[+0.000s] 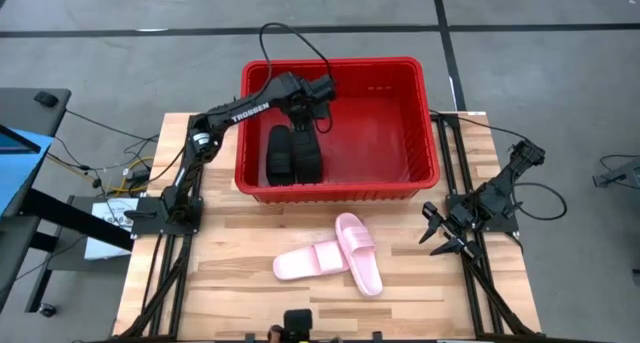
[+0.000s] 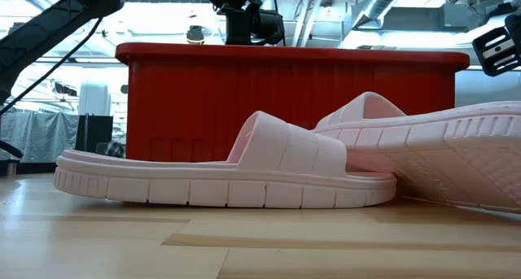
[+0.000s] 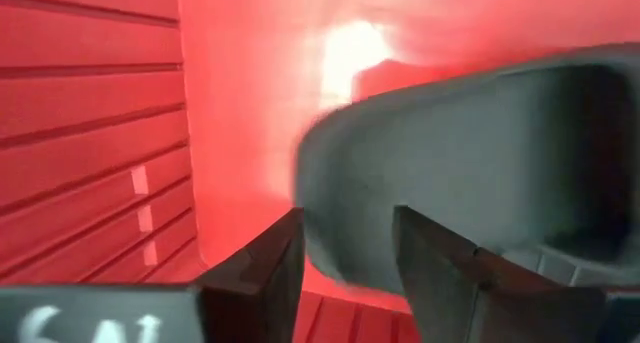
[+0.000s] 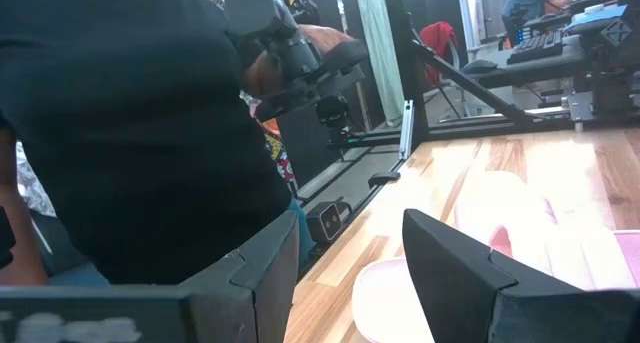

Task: Pick and place slides into bin
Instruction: Put the black slide into the red container, then put the right pink slide into the red container

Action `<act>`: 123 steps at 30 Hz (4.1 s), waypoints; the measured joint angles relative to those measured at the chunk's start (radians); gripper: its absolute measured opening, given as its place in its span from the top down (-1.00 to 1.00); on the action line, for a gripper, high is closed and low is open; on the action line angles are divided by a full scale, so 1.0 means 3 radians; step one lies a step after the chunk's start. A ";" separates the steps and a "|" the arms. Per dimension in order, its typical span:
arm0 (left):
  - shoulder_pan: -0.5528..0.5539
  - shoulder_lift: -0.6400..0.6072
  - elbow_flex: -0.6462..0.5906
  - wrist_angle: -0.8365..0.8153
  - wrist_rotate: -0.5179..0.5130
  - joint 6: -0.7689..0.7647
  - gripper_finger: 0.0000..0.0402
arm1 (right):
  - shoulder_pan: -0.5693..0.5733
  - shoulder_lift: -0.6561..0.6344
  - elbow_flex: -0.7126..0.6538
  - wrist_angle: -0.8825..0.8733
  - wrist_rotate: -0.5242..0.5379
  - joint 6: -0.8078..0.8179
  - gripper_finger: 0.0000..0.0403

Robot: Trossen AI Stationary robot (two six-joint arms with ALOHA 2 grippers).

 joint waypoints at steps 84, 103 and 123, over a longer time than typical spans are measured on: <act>-0.3149 -0.4564 -0.4721 0.4673 -0.0109 -0.1583 -0.07 | 0.0000 0.0000 -0.0001 0.0001 0.0000 0.0000 0.14; -0.3159 -0.4562 -0.4843 0.4600 -0.0027 -0.1819 -0.07 | 0.0000 0.0001 0.0000 0.0000 0.0000 0.0000 0.14; -0.3157 -0.4562 -0.4843 0.4499 -0.0416 -0.2093 -0.07 | 0.0065 0.0000 0.0000 0.0964 0.0013 0.0994 0.14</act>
